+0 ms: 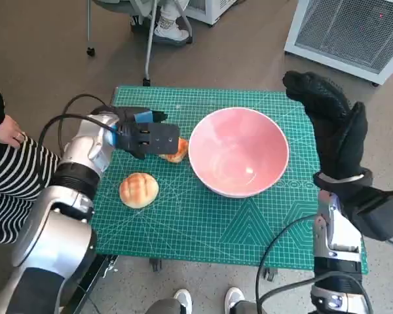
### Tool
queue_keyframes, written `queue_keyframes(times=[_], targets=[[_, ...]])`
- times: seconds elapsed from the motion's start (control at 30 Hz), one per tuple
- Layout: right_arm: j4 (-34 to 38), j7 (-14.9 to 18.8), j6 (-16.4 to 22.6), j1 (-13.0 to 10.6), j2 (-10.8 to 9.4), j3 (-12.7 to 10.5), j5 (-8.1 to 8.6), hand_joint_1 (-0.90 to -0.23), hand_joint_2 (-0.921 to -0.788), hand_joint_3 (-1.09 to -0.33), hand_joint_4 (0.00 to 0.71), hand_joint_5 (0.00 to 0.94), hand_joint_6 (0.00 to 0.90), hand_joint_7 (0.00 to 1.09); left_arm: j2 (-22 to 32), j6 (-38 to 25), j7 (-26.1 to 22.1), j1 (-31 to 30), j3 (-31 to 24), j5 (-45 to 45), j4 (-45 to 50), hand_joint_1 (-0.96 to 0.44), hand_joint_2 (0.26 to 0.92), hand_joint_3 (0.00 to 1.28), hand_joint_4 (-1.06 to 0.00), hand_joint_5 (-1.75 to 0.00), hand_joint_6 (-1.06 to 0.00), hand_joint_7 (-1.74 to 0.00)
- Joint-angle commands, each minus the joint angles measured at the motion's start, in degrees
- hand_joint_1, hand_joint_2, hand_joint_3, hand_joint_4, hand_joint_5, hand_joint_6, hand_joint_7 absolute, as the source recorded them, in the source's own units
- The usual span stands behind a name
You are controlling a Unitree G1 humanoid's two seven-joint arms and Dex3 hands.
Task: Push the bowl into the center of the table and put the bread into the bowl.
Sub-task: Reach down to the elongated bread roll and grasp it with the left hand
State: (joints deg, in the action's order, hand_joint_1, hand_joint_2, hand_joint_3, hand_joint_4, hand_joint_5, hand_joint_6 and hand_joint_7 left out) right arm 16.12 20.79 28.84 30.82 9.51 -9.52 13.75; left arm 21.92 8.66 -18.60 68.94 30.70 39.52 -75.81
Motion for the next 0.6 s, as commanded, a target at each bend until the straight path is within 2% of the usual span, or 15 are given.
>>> queue_keyframes(times=[0.03,0.2,0.3,0.37,0.43,0.6], targets=[[-0.3,-0.9,0.3,-1.5,0.4,-0.4,-0.26,-0.730,-0.921,-0.780,0.184,0.000,0.097,0.46,-0.6,1.0,3.8,-1.0,0.3,0.5,-0.8,-0.13,0.718,0.01,-0.23,-0.03,-0.33,-0.03],[-0.3,-1.4,0.7,-1.5,0.3,-0.4,-0.75,-0.725,-0.921,-0.798,0.178,0.000,0.096,0.46,-1.0,2.2,8.3,-1.9,0.6,1.1,-0.8,-0.11,0.750,0.02,-0.37,-0.04,-0.44,-0.05],[-0.3,-1.8,0.9,-1.6,0.3,-0.4,-0.92,-0.725,-0.921,-0.804,0.176,0.000,0.095,0.46,-0.9,3.9,13.1,-2.9,1.6,2.4,-0.8,-0.08,0.777,0.03,-0.51,-0.06,-0.52,-0.06],[-0.4,-1.9,1.0,-1.7,0.3,-0.4,-1.00,-0.726,-0.921,-0.808,0.176,0.000,0.094,0.46,-0.8,4.7,14.9,-3.2,2.1,2.9,-0.8,-0.07,0.801,0.02,-0.62,-0.05,-0.60,-0.07],[-0.5,-2.0,1.1,-1.8,0.3,-0.3,-1.08,-0.727,-0.921,-0.810,0.176,0.000,0.092,0.46,-0.7,5.4,16.8,-3.5,2.7,3.4,-0.9,-0.07,0.817,0.02,-0.70,-0.05,-0.65,-0.07],[-0.7,-2.3,1.1,-2.0,0.4,-0.3,-1.19,-0.730,-0.921,-0.811,0.173,0.000,0.087,0.46,-0.5,7.5,22.2,-4.3,4.9,5.9,-1.3,-0.08,0.831,0.02,-0.79,-0.08,-0.75,-0.11]])
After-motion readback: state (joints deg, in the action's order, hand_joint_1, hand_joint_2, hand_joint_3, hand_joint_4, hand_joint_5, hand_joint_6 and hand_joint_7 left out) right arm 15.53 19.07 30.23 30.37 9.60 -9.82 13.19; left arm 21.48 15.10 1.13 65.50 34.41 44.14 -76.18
